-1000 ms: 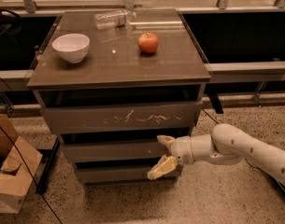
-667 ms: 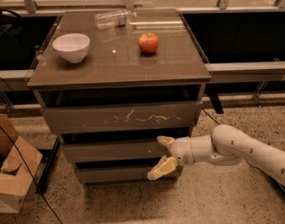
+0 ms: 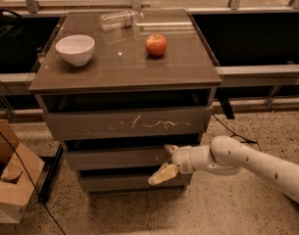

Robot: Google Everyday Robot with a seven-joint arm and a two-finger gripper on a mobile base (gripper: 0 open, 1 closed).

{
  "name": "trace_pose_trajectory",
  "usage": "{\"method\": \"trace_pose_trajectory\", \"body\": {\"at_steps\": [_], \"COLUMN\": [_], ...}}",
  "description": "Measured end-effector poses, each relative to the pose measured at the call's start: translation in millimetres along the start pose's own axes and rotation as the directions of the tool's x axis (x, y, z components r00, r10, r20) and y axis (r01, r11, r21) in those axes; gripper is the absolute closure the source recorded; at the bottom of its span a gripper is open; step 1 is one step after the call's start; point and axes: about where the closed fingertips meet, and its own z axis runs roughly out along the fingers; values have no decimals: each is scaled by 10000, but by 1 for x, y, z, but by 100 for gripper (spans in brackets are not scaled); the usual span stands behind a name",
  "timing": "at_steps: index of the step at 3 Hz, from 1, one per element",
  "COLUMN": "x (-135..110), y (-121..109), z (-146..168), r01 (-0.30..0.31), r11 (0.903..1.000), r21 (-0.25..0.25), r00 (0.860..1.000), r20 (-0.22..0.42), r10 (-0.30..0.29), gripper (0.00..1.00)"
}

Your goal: Open middle drawer

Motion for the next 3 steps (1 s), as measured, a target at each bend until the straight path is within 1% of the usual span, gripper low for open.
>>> {"method": "trace_pose_trajectory", "body": {"at_steps": [1,2,3], "x": [13,21,29], "y": [-33,-72,-98], "z": [17,34,45], "r01": [158,402,340], "r11": [9988,9969,9976], "r21": [458,672,611], "r00": [9996,9980,9967], "r20": [-226,-524,-763], "r10": [-148,-367,-293], "gripper": [0,0,0]}}
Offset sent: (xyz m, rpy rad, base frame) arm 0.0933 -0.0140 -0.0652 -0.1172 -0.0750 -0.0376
